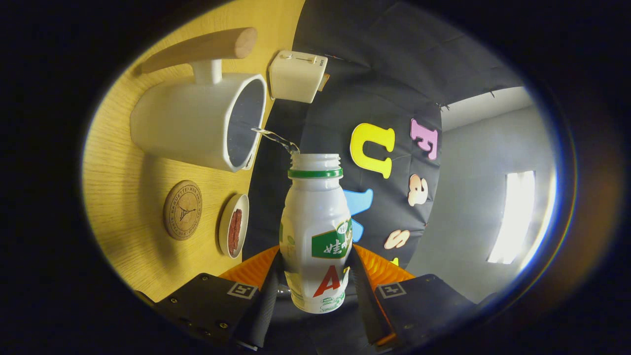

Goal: Take the bottle from table, then pour the juice into the cup, finally place the bottle on the coaster

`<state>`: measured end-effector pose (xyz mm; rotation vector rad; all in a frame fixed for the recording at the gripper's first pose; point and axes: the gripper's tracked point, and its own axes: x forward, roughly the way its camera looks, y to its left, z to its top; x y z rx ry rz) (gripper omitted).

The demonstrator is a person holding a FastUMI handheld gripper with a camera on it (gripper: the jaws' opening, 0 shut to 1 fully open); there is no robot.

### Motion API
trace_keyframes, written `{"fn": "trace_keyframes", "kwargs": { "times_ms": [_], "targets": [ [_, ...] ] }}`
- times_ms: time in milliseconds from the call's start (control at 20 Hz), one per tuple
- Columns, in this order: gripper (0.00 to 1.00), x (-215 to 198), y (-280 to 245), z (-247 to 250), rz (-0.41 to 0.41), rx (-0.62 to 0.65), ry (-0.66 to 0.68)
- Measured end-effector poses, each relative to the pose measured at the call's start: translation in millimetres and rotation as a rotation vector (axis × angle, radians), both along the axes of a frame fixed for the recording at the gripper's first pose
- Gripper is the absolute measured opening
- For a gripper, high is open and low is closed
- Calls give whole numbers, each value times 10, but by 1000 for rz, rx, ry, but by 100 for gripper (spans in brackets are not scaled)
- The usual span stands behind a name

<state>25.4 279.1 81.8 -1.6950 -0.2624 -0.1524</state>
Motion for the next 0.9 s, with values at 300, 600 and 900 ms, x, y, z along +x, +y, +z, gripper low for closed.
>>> {"fn": "trace_keyframes", "kwargs": {
  "times_ms": [300,600,900],
  "targets": [
    [74,4,-1,12,0,-14,-11],
    [74,-8,10,28,2,-44,-18],
    [73,-11,27,35,8,-62,-26]
  ]
}}
